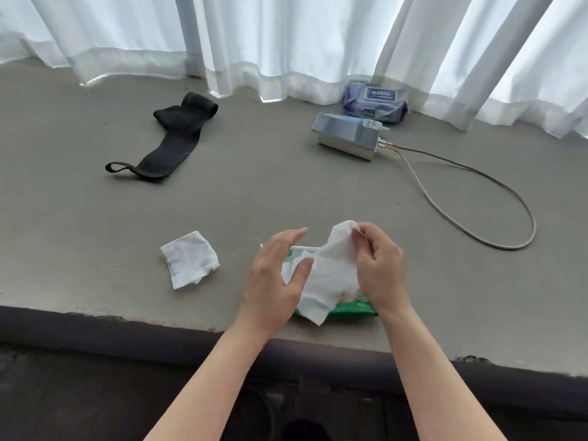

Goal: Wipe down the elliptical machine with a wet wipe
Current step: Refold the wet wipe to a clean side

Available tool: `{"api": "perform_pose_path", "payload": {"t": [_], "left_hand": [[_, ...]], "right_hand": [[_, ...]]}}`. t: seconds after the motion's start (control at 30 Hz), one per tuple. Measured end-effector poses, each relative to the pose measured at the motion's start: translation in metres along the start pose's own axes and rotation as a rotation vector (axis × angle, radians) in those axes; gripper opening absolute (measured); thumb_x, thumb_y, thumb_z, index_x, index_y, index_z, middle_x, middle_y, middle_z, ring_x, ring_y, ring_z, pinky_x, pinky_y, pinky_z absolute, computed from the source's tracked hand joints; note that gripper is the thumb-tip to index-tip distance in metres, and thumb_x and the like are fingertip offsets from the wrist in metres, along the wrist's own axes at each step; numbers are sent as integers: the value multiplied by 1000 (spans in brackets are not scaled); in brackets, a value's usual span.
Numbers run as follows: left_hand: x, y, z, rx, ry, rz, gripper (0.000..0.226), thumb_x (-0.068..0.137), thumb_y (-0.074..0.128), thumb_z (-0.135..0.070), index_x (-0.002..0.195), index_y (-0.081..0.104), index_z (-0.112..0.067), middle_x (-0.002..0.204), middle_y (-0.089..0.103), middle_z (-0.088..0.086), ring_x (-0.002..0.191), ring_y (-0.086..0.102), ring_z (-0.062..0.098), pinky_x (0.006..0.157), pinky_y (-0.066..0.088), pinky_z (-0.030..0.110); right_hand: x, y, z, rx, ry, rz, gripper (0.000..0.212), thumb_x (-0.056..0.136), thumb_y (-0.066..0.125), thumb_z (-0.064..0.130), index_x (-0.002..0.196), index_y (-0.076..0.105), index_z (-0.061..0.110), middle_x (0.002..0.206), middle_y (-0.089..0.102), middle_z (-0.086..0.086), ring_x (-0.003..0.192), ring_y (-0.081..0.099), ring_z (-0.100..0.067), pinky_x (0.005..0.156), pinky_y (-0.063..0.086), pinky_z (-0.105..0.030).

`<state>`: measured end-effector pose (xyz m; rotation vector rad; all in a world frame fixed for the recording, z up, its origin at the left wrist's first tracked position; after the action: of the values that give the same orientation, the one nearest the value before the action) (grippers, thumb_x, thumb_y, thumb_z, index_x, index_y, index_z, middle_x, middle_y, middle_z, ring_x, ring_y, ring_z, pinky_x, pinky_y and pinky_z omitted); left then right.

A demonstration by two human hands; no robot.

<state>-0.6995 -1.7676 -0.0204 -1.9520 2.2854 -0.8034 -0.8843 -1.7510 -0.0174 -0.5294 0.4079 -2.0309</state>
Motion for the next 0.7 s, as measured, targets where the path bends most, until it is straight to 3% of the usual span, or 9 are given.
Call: {"api": "perform_pose_path", "payload": {"t": [0.07, 0.13, 0.2, 0.3, 0.43, 0.5, 0.6, 0.63, 0.7], "left_hand": [[13, 22, -13, -105, -55, 123, 49, 83, 64, -36, 128, 46, -43, 125, 53, -25, 115, 52, -7, 96, 41, 14], [18, 39, -31, -193, -60, 181, 56, 81, 71, -31, 130, 46, -44, 127, 58, -18, 114, 57, -3, 96, 44, 14], [17, 38, -45, -302, -71, 24, 46, 85, 73, -18, 122, 55, -39, 117, 68, -13, 107, 64, 3, 87, 50, 18], [3, 19, -49, -477, -161, -269, 32, 89, 67, -4, 105, 67, -32, 97, 74, -15, 93, 69, 4, 74, 52, 16], [-28, -24, -45, -556, -266, -565, 4, 85, 68, -27, 84, 71, -25, 77, 72, -11, 75, 65, 3, 70, 49, 15], [-52, -58, -36, -601, -330, -718, 13, 78, 65, -35, 75, 70, -23, 73, 69, -10, 73, 61, 4, 69, 48, 19], [-98, -112, -28, -616, -369, -887, 18, 79, 73, -42, 69, 71, -27, 74, 68, -4, 75, 61, 9, 71, 49, 27], [-114, -131, -28, -573, -355, -919, 23, 81, 73, -45, 67, 70, -28, 72, 67, -5, 73, 60, 8, 68, 50, 25], [-144, -167, -33, -421, -368, -906, 30, 75, 67, -55, 62, 66, -28, 65, 60, -8, 66, 55, 5, 62, 46, 21]], "right_hand": [[12, -11, 11, 107, -51, 20, 24, 96, 56, 10, 80, 63, 26, 60, 57, 23, 58, 48, 1, 56, 35, -13], [20, -19, 23, 201, -92, 55, 25, 94, 61, 12, 76, 65, 30, 62, 60, 19, 59, 50, -2, 58, 41, -21], [23, -25, 40, 249, -147, 85, 28, 92, 63, 13, 73, 65, 33, 62, 62, 18, 59, 52, -4, 59, 44, -26], [19, -25, 68, 265, -235, 113, 30, 91, 64, 13, 70, 60, 34, 60, 60, 18, 56, 49, -1, 54, 38, -16], [-4, 11, 102, 254, -343, 230, 21, 89, 64, 21, 70, 56, 24, 56, 55, 3, 54, 45, -5, 51, 34, -14], [-23, 43, 118, 279, -364, 372, 29, 91, 65, 23, 66, 49, 22, 60, 52, 0, 52, 41, -6, 49, 32, -15], [-62, 89, 152, 344, -447, 632, 26, 87, 61, 38, 69, 47, 25, 64, 52, 12, 54, 44, -2, 52, 33, -11], [-79, 106, 161, 428, -435, 801, 17, 83, 63, 42, 81, 53, 28, 73, 57, 18, 64, 53, 2, 59, 38, -9], [-124, 138, 182, 578, -412, 1251, 49, 76, 68, 42, 121, 50, 39, 115, 59, 20, 105, 58, 3, 80, 44, -9]]}}
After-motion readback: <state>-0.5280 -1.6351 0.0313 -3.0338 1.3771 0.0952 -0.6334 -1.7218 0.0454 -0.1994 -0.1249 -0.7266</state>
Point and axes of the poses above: each hand's wrist, its own x-axis towards the middle knuckle, its own y-axis out of the palm, z = x × y, the point moved 9 cm from there along x, towards the middle knuckle
